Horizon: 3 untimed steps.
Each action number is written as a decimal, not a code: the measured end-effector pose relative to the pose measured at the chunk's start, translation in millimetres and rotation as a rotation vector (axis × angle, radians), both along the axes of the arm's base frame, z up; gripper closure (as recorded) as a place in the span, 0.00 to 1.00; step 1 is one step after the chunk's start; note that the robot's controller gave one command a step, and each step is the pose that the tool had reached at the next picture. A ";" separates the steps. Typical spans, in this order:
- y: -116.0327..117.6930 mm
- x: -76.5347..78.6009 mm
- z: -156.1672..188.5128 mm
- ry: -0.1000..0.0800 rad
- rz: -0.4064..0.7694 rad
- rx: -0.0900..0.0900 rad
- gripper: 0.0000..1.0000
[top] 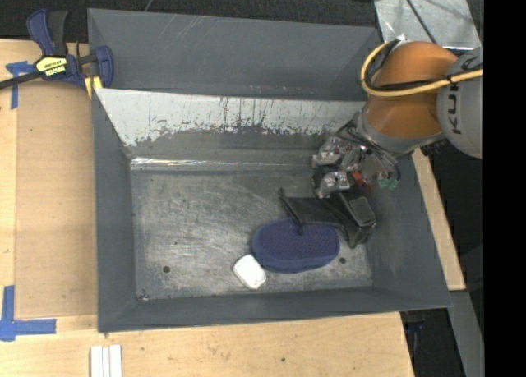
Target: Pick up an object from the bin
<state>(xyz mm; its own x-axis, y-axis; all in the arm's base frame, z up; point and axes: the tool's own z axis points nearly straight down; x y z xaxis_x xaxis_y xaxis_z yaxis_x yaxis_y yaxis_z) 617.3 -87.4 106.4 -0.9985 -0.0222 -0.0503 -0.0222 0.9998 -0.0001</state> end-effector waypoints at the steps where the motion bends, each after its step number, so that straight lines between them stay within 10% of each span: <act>1: -23.5 5.9 148.5 0.036 -0.006 -0.004 1.00; 2: -27.3 -109.2 93.0 0.056 0.078 -0.002 1.00; 3: -27.2 -105.3 95.2 0.048 0.077 -0.003 0.00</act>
Offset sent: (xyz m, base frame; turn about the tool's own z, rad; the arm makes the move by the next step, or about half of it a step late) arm 0.0031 -0.0222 0.1420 0.0031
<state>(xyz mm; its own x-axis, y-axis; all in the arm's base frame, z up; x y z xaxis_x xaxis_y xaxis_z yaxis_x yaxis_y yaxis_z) 512.0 -114.6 201.6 -0.9951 -0.0991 -0.0026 -0.0991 0.9951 -0.0006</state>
